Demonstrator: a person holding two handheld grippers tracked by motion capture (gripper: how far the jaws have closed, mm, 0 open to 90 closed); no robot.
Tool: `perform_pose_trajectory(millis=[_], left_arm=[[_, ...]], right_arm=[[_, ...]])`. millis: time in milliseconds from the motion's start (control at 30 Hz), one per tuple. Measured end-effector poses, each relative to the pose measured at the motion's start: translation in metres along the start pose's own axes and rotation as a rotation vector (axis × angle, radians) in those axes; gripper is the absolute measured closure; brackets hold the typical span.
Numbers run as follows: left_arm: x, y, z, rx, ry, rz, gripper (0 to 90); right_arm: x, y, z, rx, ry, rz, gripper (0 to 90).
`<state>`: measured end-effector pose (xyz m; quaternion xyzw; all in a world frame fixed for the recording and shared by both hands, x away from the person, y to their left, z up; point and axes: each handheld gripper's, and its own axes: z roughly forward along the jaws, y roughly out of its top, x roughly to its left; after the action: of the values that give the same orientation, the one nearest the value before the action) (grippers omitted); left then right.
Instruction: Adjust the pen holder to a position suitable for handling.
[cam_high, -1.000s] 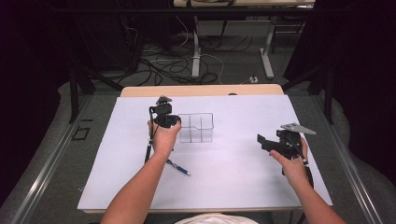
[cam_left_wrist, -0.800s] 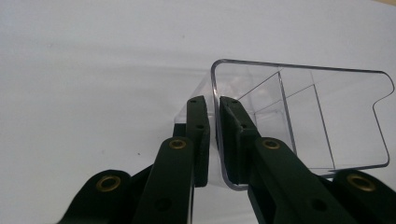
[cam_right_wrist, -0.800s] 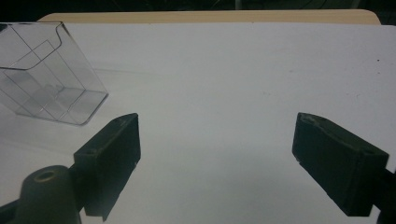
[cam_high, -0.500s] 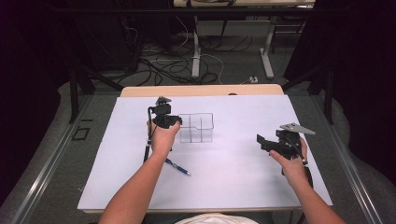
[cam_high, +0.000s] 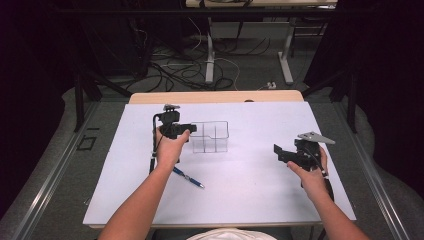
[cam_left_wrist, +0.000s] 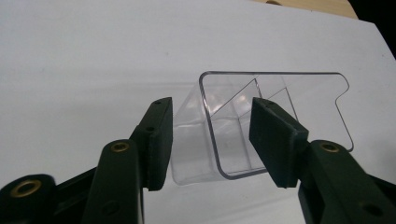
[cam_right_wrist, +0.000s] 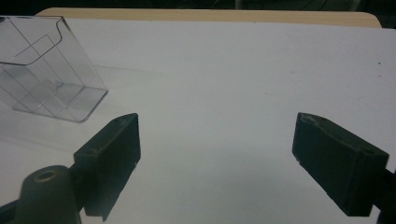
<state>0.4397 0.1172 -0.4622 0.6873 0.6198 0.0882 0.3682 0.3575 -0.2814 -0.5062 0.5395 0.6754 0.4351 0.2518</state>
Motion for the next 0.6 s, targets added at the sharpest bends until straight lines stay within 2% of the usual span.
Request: perform_pose_trajectory(millis=[200,333,400,433,533,600], left_arm=[[0.002,-0.004,-0.01,-0.042,-0.007,0.043,43.1],[0.003,-0.008,-0.018,-0.08,-0.016,0.088,38.9],[0.005,-0.01,-0.021,-0.091,-0.024,0.122,34.6],[0.006,-0.011,-0.023,-0.092,-0.03,0.136,33.4],[0.008,-0.013,-0.029,-0.121,-0.046,0.192,31.9],[0.01,-0.016,-0.033,-0.153,-0.044,0.248,28.9]], right_arm=[[0.002,-0.001,0.001,-0.002,-0.007,-0.009,15.2],[0.003,0.0,0.001,0.007,-0.003,-0.011,15.4],[0.006,0.0,0.001,0.004,-0.006,-0.007,15.4],[0.005,0.0,0.0,0.013,-0.003,-0.026,15.4],[0.006,0.0,0.001,0.011,0.004,-0.031,15.4],[0.007,0.0,0.002,0.017,0.001,-0.042,15.4]])
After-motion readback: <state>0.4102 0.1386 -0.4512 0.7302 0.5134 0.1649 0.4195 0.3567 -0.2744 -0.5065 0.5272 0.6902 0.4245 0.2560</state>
